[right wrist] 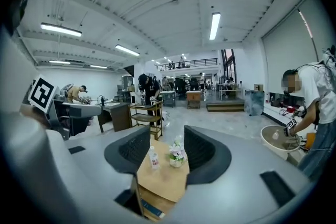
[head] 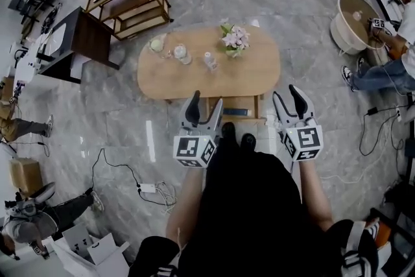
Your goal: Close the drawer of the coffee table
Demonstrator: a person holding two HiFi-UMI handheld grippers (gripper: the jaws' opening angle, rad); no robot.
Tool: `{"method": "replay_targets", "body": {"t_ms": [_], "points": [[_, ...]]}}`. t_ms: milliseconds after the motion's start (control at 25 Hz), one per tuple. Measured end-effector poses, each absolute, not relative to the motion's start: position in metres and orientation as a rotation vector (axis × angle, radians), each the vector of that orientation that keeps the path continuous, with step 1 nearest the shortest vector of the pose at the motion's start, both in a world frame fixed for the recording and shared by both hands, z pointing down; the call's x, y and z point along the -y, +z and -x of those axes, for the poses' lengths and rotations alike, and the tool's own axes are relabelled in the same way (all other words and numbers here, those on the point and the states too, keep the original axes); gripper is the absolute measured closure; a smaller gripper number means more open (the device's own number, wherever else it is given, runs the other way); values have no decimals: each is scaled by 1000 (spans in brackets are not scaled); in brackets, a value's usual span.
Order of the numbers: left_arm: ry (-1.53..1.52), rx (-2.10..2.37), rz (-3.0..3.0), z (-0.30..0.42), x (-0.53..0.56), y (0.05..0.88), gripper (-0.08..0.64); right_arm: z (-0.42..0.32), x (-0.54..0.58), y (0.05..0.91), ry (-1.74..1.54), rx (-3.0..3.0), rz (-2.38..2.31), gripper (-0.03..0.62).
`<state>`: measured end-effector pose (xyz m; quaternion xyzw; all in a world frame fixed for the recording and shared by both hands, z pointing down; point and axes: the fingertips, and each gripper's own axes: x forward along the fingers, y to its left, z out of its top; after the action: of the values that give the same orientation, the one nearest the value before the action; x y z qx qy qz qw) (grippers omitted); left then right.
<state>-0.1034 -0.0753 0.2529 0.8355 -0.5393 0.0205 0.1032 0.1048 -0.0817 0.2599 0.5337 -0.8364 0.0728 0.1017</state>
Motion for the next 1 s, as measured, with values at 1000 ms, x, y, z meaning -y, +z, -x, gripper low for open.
{"method": "replay_targets", "body": {"t_ms": [1000], "points": [[72, 1637, -2471, 121, 6, 227, 546, -87, 27, 228, 148, 2536, -1549, 580]]}}
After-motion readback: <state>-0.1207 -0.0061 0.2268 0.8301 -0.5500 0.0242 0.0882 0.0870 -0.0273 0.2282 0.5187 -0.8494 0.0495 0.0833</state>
